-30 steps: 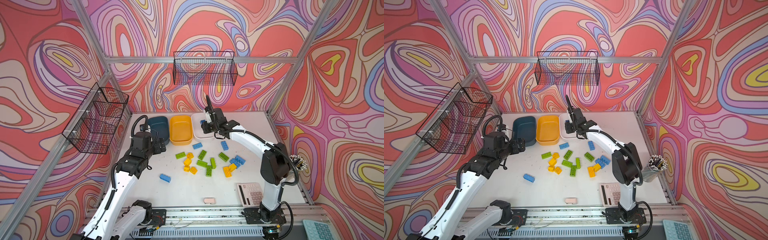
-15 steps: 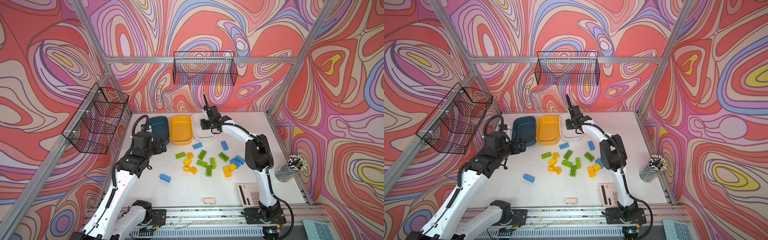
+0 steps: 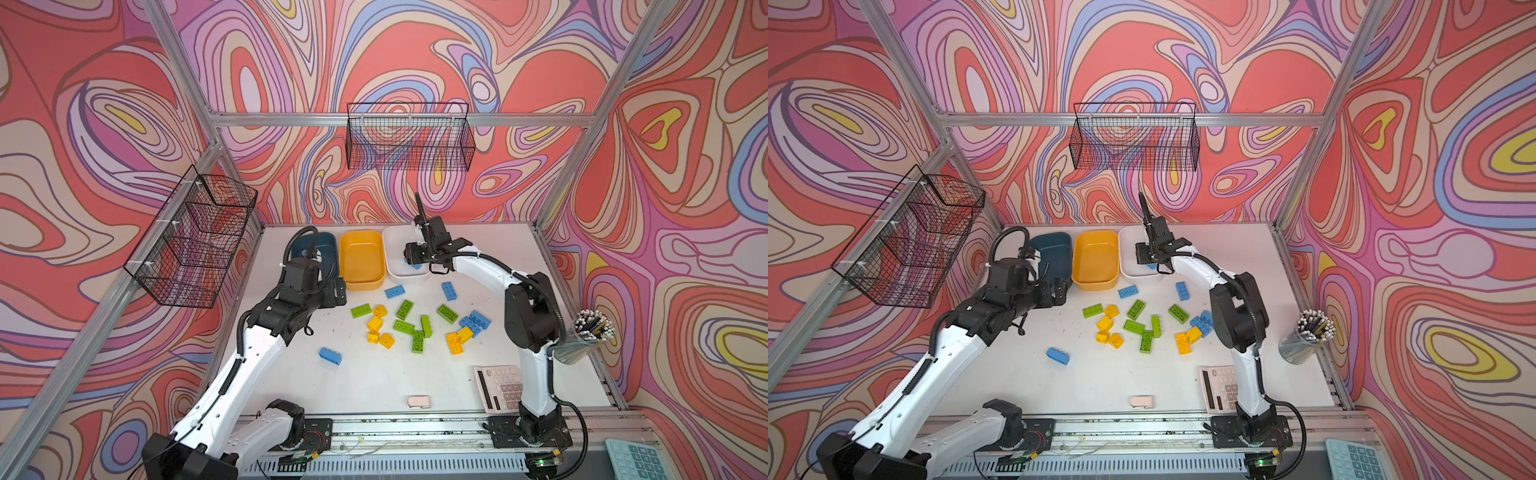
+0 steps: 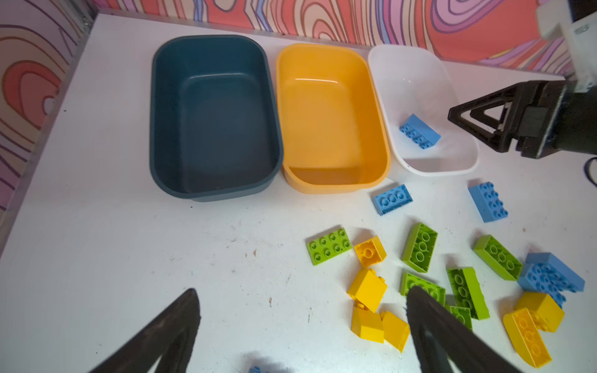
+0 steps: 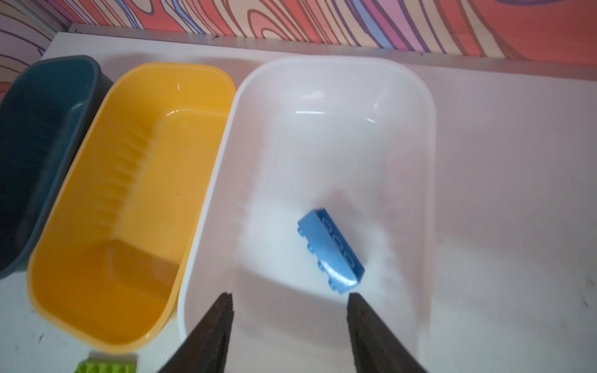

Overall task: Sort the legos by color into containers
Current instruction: 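Reach the left gripper toward the flat blue brick while the right arm draws back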

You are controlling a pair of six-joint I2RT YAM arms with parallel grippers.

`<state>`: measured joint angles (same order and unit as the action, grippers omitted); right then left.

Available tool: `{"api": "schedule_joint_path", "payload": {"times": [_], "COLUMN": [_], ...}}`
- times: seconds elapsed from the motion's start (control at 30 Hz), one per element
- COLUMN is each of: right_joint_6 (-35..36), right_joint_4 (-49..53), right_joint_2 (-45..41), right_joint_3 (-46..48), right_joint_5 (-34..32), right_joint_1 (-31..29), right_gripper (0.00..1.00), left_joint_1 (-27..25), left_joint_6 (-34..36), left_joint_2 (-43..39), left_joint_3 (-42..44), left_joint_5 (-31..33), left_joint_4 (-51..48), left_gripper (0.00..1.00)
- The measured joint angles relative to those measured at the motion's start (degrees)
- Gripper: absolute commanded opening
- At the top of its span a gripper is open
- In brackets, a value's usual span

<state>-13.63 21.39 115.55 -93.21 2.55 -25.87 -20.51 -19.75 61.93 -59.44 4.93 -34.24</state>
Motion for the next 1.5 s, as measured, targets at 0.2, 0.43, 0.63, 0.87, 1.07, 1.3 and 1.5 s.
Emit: {"api": "schedule_joint_path", "payload": {"times": [0.2, 0.43, 0.63, 0.87, 1.07, 1.3, 1.5], "right_joint_6": [-3.21, -6.62, -9.66, -10.8, -11.13, -11.1, -11.1], "right_joint_4": [-8.94, -16.76, -20.74, -23.61, -25.66, -26.64, -27.8], "right_joint_2": [-21.27, -40.26, -46.66, -46.8, -46.77, -46.75, -46.75], "right_joint_3": [22.58, 41.99, 50.01, 51.1, 52.24, 52.74, 53.0], "right_joint_5": [2.25, 3.21, 2.84, 3.15, 3.5, 4.0, 4.42], "right_joint_1": [5.81, 7.3, 8.2, 8.22, 8.22, 8.22, 8.22], "right_gripper": [0.6, 0.62, 0.6, 0.6, 0.6, 0.59, 0.59], "left_joint_1": [-8.28, -13.68, -16.22, -16.22, -16.22, -16.22, -16.22], "left_joint_6": [0.9, 2.03, 1.64, 0.59, -2.97, -7.54, -8.63], "left_joint_2": [9.49, 24.37, 35.74, 45.59, 50.62, 54.21, 57.02], "left_joint_3": [-9.62, -16.2, -18.14, -22.71, -24.85, -24.85, -26.27], "left_joint_5": [2.23, 2.21, 1.05, 1.25, 3.67, 7.19, 8.59], "left_joint_4": [-0.85, -0.83, -0.31, 1.09, 3.28, 8.04, 9.42], "left_gripper": [0.85, 0.8, 0.46, 0.44, 0.41, 0.35, 0.34]}}
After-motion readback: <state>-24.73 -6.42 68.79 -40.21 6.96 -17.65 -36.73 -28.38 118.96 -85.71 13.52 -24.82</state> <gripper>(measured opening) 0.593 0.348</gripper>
